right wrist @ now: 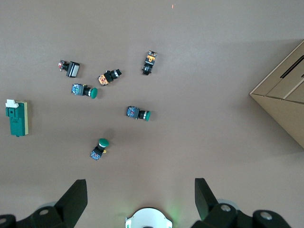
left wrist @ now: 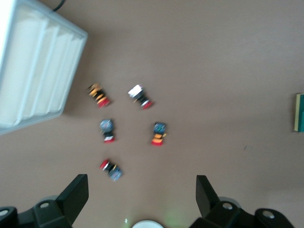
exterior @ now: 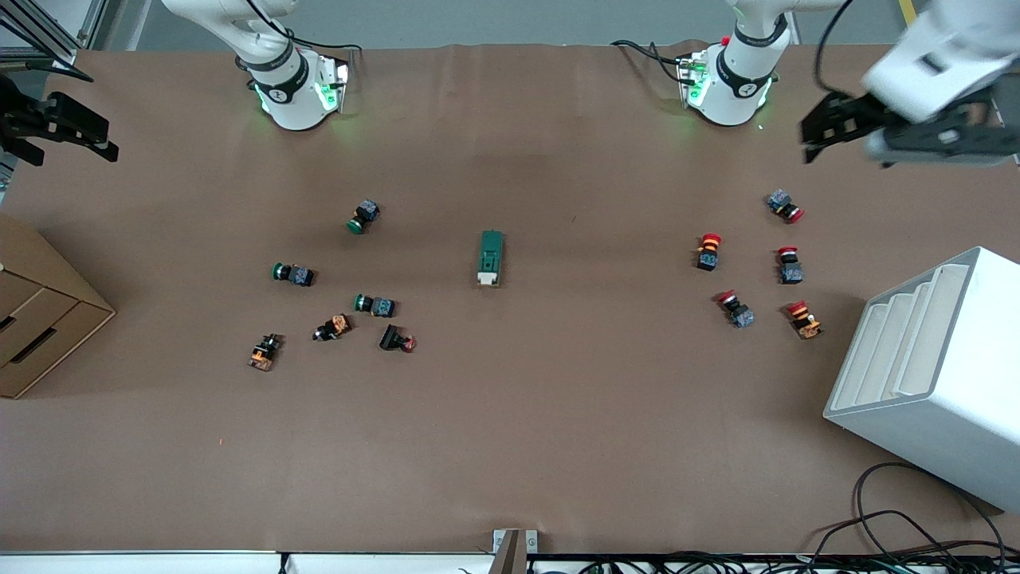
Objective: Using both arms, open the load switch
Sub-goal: 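Move the left gripper over the green load switch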
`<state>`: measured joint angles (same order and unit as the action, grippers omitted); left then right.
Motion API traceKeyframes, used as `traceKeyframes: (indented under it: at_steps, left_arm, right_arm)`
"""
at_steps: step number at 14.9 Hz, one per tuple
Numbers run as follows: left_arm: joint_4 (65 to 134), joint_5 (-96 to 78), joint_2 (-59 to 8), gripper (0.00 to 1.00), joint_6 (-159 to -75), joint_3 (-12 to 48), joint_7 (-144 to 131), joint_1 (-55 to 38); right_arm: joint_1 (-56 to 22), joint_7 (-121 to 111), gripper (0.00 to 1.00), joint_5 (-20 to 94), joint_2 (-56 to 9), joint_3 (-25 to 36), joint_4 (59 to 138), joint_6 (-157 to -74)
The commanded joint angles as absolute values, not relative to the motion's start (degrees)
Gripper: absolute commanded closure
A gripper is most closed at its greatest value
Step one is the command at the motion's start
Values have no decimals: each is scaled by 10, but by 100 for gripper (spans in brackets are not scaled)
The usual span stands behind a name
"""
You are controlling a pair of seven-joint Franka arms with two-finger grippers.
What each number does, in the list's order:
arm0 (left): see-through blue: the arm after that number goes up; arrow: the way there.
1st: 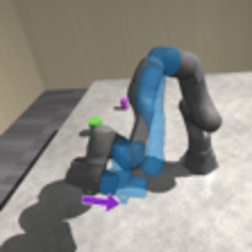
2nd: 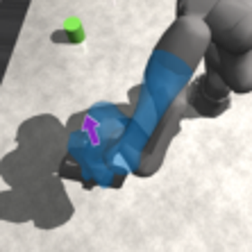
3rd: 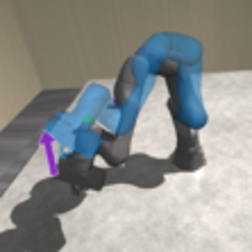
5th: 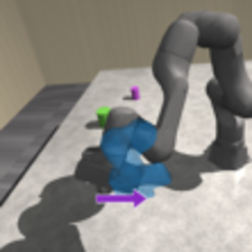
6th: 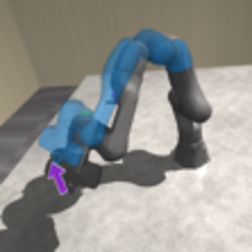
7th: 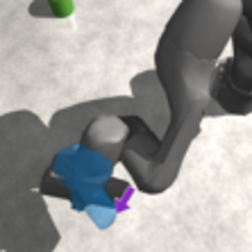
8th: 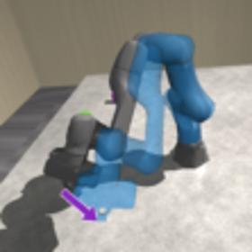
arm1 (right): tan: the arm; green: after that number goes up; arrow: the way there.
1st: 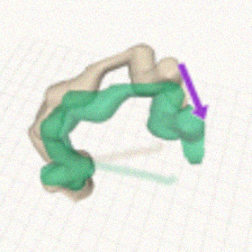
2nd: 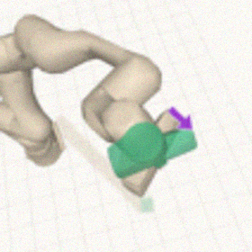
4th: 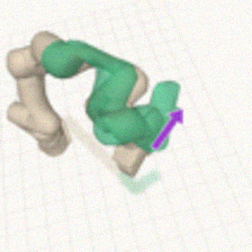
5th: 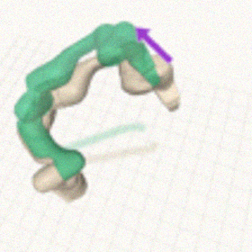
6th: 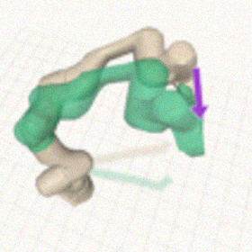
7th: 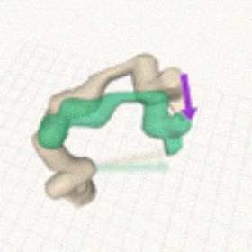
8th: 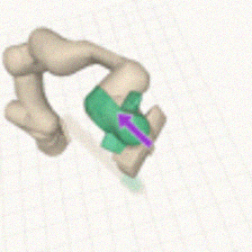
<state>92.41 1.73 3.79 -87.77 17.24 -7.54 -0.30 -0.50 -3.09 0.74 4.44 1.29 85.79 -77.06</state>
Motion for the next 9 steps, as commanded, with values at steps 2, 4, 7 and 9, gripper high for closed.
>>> traceKeyframes:
  at_steps: [2, 4, 7, 9]
  left_arm:
    - [905, 46, -67, 0, -978, 270, -231, -34]
    - [905, 113, -120, 0, -1036, 292, -333, -97]
    - [905, 200, -197, 0, -1110, 292, -493, -197]
    - [905, 266, -248, 0, -1152, 292, -581, -257]
  right_arm:
    - [-2, -37, 0, -2, 49, 11, 854, -770]
    - [2, -37, 0, -4, 20, 11, 853, -774]
    - [3, -37, 0, -4, -60, 11, 853, -818]
    - [4, -37, 0, -11, -81, 12, 853, -832]
